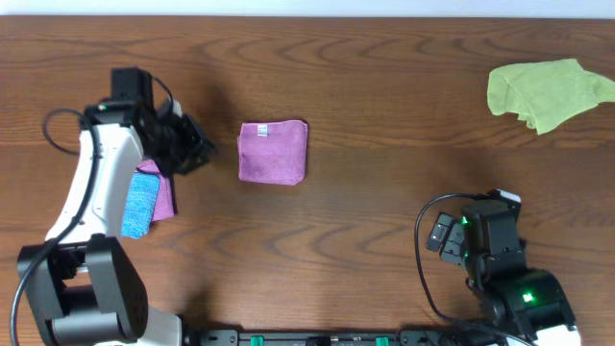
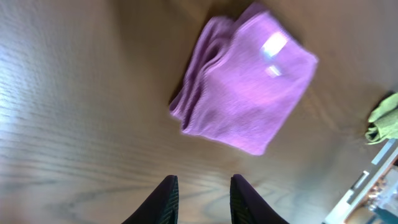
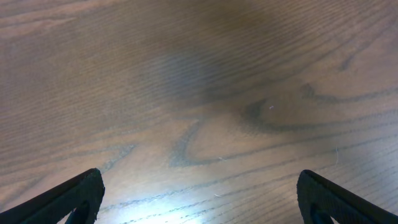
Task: Fold the cloth
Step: 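Reach the left gripper to the folded purple square and grasp its edge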
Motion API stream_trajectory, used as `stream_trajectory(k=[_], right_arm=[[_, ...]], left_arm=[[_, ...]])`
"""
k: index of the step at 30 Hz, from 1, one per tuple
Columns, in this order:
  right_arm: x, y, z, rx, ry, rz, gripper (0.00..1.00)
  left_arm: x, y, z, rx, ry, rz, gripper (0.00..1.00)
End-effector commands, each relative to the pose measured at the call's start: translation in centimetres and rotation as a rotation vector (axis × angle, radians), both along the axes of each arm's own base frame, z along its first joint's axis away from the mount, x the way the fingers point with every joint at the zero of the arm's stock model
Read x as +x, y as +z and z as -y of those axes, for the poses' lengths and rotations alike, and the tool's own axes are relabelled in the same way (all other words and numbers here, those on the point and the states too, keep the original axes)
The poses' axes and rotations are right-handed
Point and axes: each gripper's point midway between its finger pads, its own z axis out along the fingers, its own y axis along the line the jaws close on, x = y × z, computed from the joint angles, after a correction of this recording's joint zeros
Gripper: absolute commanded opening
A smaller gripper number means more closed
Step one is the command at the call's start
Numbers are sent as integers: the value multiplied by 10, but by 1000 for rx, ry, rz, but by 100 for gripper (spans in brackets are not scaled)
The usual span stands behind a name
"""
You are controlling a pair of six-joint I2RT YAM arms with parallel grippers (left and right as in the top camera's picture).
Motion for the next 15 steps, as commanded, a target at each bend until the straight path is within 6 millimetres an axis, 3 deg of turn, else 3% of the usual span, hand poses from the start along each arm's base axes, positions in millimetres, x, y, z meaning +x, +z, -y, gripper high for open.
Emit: stream_trajectory(k=[1,6,11,15], right_arm=[[-1,0,5,-7,-33,7,99],[-1,0,5,-8,-34,7,99],[-1,0,5,-8,-34,6,99],[-1,0,5,-7,-33,6,99]], left_arm=[[-15,-18,11,-71,38,-64,29],[-15,-36,21,-152,93,-57,33],[-14,-40,22,-164,114,-58,64],[-14,-40,22,-164,118,-60,79]])
